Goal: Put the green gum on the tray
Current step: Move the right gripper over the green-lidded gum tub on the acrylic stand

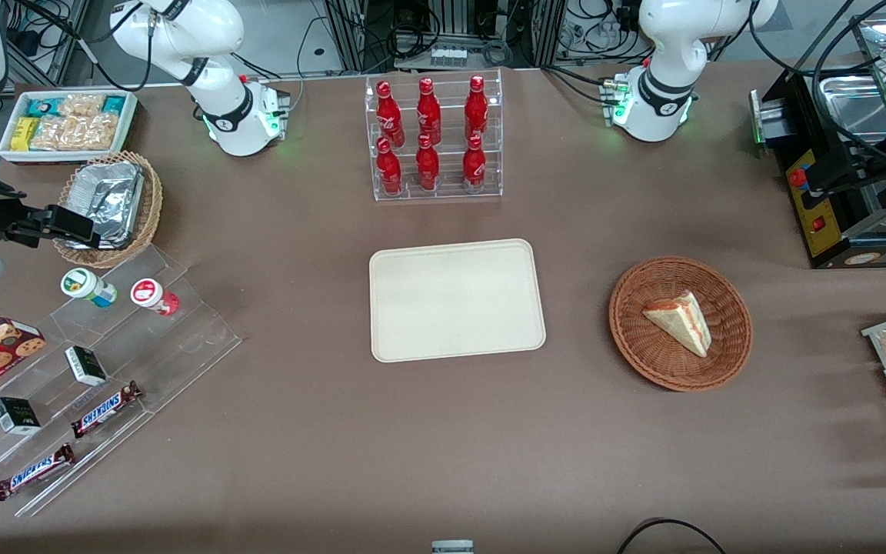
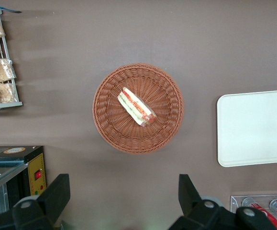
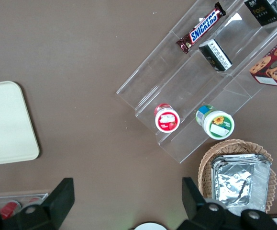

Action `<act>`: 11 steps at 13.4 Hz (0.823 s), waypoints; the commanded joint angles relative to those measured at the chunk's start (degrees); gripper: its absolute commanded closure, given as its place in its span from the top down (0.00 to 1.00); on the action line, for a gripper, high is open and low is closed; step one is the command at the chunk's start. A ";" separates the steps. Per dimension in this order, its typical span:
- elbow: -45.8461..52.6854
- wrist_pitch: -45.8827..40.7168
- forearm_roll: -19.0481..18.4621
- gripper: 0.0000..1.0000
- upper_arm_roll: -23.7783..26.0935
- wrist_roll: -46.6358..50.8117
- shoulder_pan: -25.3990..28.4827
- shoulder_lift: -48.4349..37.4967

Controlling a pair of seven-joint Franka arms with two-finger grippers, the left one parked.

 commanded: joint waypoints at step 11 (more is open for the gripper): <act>-12.60 11.49 0.30 1.00 -0.85 -18.47 -3.73 -3.50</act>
